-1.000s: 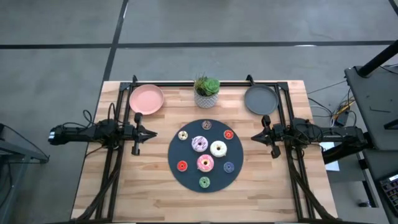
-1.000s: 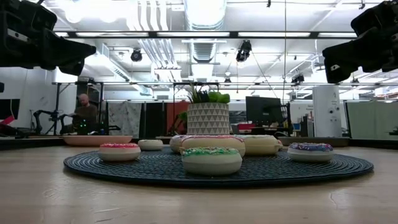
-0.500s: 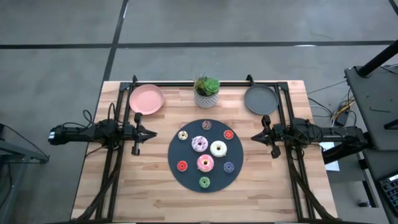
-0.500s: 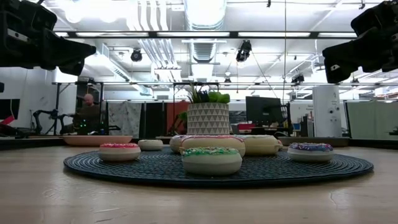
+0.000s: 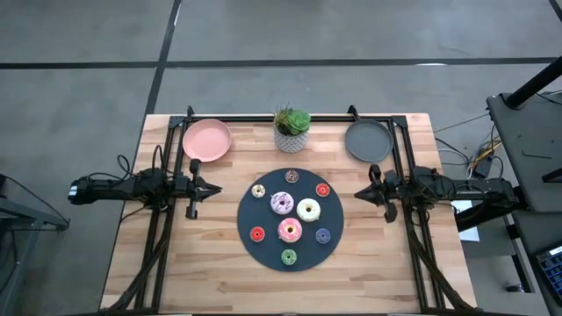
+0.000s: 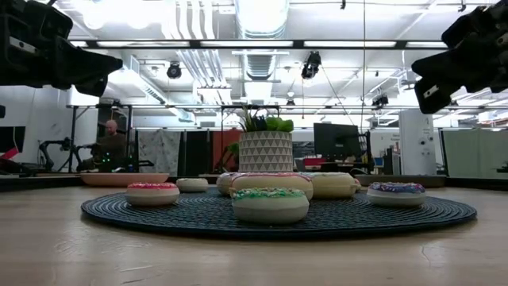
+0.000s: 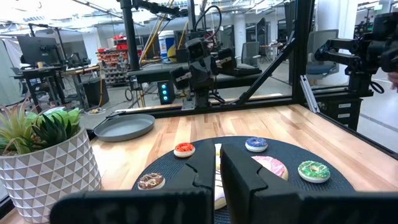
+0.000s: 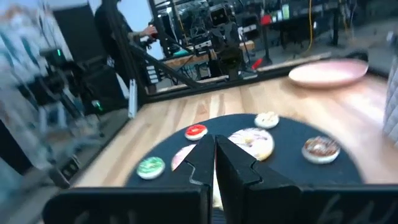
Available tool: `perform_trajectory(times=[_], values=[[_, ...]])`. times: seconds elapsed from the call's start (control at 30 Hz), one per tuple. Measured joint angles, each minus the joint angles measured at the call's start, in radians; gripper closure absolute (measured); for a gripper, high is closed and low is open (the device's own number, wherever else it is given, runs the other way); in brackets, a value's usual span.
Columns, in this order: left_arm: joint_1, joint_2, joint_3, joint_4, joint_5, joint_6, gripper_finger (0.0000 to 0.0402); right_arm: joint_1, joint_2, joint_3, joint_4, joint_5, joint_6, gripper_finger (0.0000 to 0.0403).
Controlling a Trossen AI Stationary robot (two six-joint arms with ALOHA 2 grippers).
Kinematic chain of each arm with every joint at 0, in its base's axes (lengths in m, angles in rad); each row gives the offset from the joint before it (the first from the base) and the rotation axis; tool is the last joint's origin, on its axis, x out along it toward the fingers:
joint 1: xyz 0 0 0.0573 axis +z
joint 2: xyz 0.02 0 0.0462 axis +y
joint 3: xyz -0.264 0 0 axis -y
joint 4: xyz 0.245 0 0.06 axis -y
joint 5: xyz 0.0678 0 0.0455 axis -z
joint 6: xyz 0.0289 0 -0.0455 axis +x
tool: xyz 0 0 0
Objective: Pick & Place donuts
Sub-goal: Put the small orange donut on the gray plate
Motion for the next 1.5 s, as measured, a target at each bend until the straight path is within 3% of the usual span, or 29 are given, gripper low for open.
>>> perform_trajectory(times=[0.23,0.97,1.5], values=[[0.0,0.0,0.0,0.0,0.0,0.0,0.0402,0.0,0.0,0.0,0.0,0.0,0.211,0.0394],[0.0,0.0,0.0,0.0,0.0,0.0,0.0402,0.0,0.0,0.0,0.012,0.001,0.249,0.0394],[0.0,0.0,0.0,0.0,0.0,0.0,0.0402,0.0,0.0,0.0,0.192,0.086,0.256,0.0394]])
